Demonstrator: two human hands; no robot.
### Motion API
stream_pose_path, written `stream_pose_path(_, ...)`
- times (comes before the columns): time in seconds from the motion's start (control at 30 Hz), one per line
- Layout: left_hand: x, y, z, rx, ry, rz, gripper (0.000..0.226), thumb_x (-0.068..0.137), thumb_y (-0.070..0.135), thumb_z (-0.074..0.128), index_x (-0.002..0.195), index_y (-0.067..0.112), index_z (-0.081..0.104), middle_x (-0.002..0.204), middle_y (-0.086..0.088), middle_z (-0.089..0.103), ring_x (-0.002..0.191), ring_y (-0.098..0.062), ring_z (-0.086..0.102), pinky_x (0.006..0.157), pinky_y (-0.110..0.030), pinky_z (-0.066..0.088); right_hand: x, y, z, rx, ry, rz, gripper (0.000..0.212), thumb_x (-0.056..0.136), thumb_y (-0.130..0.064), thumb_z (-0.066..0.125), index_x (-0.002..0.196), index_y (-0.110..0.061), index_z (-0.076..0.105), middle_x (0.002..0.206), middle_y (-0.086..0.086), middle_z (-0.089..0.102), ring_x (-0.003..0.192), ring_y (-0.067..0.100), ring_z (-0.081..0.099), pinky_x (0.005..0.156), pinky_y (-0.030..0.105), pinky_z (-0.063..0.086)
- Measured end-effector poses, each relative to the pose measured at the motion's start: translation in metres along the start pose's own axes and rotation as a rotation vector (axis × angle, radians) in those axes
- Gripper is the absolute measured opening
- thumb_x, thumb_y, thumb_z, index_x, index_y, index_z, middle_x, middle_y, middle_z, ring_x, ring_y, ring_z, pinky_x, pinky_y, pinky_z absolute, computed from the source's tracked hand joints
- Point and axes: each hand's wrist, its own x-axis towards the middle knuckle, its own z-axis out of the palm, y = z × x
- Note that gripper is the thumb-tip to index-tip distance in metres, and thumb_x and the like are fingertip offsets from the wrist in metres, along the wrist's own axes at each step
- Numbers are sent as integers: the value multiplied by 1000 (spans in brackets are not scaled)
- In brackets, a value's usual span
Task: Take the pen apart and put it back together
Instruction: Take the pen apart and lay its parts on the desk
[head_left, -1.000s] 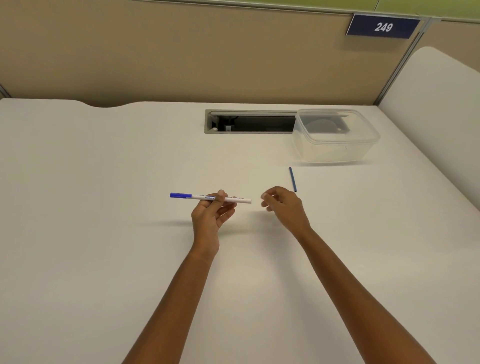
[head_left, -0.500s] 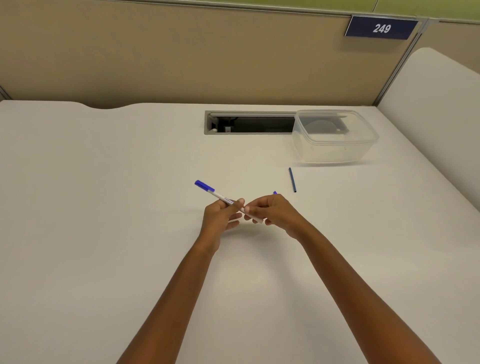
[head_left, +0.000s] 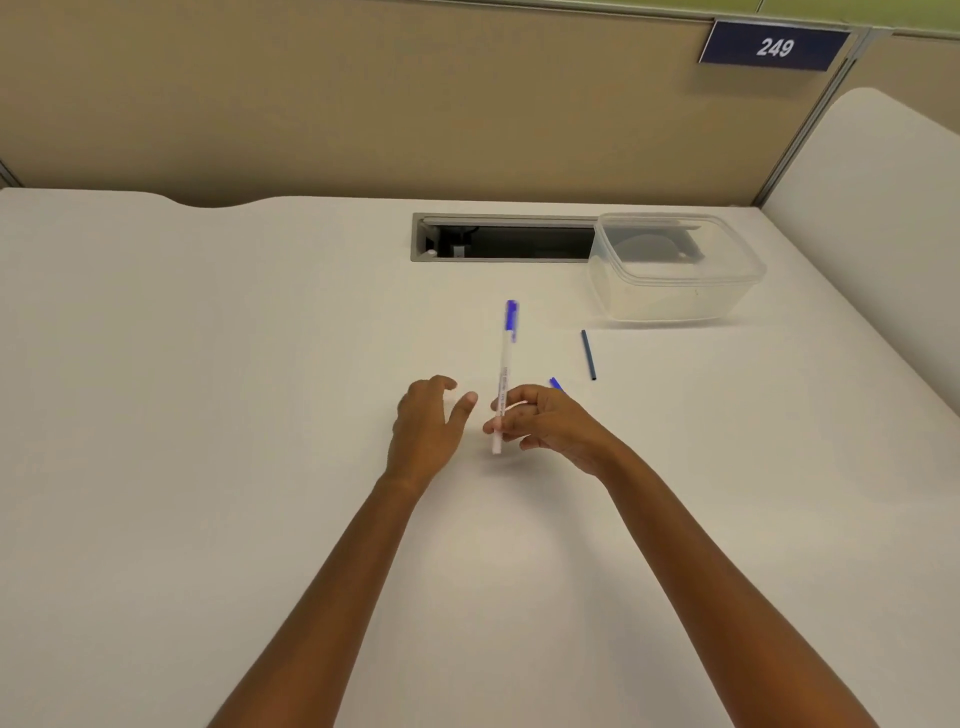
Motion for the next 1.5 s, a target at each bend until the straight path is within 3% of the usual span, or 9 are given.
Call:
stream_pose_path(0.1, 1, -17, 4, 289, -83, 2, 57, 93, 40, 41, 140, 12, 25, 153, -19, 15, 142, -32, 9, 114, -45, 10, 4, 0, 0, 19, 116, -31, 18, 83, -4, 59, 85, -20, 51, 95, 10, 68, 69, 11, 61, 61, 20, 45)
stream_pose_path(0.2, 4, -30, 11, 512, -74, 33, 63, 94, 45, 33, 144, 13, 13, 155, -19, 4, 143, -32, 1, 115, -47, 2, 8, 1, 1, 3, 251, -58, 13, 84, -3, 55, 89, -14, 51, 99, 17, 68, 69, 16, 60, 65, 23, 47)
stream_pose_path(0.3, 8, -38, 14, 591, -20, 85, 61, 94, 46, 29, 144, 15, 13, 156, -17, 6, 144, -29, 4, 115, -47, 2, 12, 1, 2, -88, 357, -97, 6, 86, -8, 52, 91, -11, 56, 96, 17, 65, 71, 19, 60, 72, 29, 52)
stream_pose_path(0.4, 13, -44, 13, 583, 16, 132, 59, 94, 45, 31, 144, 17, 17, 156, -14, 11, 144, -28, 9, 115, -47, 2, 14, 1, 5, -161, 403, -122, 11, 89, -16, 50, 91, -10, 59, 89, 8, 61, 76, 20, 62, 85, 38, 52)
stream_pose_path(0.57, 24, -47, 13, 591, 48, 123, 57, 94, 45, 30, 144, 22, 16, 156, -9, 12, 144, -26, 9, 116, -44, 1, 16, -3, 9, -271, 410, -168, 23, 92, -26, 46, 96, -10, 61, 92, 6, 60, 82, 23, 62, 86, 43, 51)
stream_pose_path(0.73, 24, -49, 13, 570, 74, 124, 58, 94, 45, 32, 144, 20, 18, 156, -9, 14, 144, -26, 10, 116, -44, 1, 20, -7, 10, -448, 417, -259, 19, 93, -29, 45, 87, -16, 57, 100, 12, 57, 81, 24, 60, 74, 33, 44)
stream_pose_path(1.0, 23, -47, 14, 540, 101, 109, 61, 93, 44, 34, 143, 12, 20, 155, -9, 17, 143, -25, 12, 116, -43, 2, 21, -11, 18, -327, 546, -457, 13, 89, -18, 54, 100, -11, 57, 94, -4, 60, 77, 9, 56, 67, 14, 43)
stream_pose_path(1.2, 24, -47, 14, 557, 88, 101, 63, 93, 45, 32, 143, 10, 17, 156, -9, 15, 144, -25, 11, 116, -43, 2, 26, 1, 20, -434, 454, -336, 16, 90, -19, 53, 100, -7, 59, 99, 9, 67, 79, 15, 57, 76, 31, 49)
stream_pose_path(1.5, 24, -47, 14, 564, 85, 98, 63, 93, 45, 32, 144, 11, 17, 156, -8, 14, 144, -24, 10, 116, -42, 1, 24, 5, 26, -328, 593, -466, 16, 90, -20, 53, 100, -9, 58, 91, -5, 60, 75, 8, 56, 65, 10, 43)
